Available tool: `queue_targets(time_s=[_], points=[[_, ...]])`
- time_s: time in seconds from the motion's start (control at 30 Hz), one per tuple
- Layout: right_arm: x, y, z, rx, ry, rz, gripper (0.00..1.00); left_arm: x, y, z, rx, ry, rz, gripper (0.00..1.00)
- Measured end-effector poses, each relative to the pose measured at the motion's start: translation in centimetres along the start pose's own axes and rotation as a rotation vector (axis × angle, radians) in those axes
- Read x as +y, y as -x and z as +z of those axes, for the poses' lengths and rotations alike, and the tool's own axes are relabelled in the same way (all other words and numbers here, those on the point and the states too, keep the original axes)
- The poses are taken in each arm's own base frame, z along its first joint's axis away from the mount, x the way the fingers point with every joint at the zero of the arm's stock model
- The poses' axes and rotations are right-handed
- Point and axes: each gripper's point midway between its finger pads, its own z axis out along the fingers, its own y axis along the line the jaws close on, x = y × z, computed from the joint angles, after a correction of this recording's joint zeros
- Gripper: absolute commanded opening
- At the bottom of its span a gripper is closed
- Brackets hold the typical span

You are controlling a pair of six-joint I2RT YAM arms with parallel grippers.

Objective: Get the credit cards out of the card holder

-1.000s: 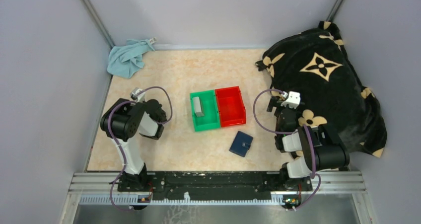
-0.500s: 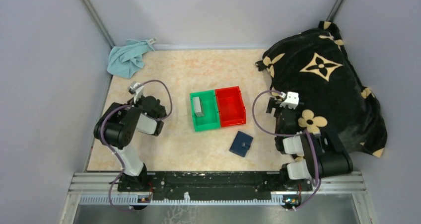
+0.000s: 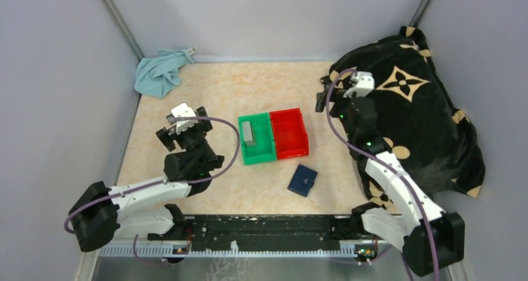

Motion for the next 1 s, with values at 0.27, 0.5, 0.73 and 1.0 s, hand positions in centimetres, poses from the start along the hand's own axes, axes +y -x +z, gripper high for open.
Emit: queue_targets(time_s=[0.27, 0.5, 0.73, 1.0], points=[[7.9, -11.3, -0.8, 0.415, 0.11, -0.148, 0.95, 1.5, 1.3, -3.0, -0.001, -0.174, 0.038, 0.99], [15.2, -13.7, 2.0, 0.485, 0.121, -0.27, 0.81, 6.4, 3.3, -2.4, 0.006, -0.199, -0.016, 0.99], [17.7, -15.3, 4.6, 0.518, 0.049, -0.324, 0.79, 7.6, 3.6, -2.2, 0.007, -0.202, -0.026, 0.99], [17.7, -18.6, 4.8, 0.589, -0.011, -0.363, 0.69, 8.5, 2.6, -2.0, -0.002, -0.202, 0.067, 0.99]])
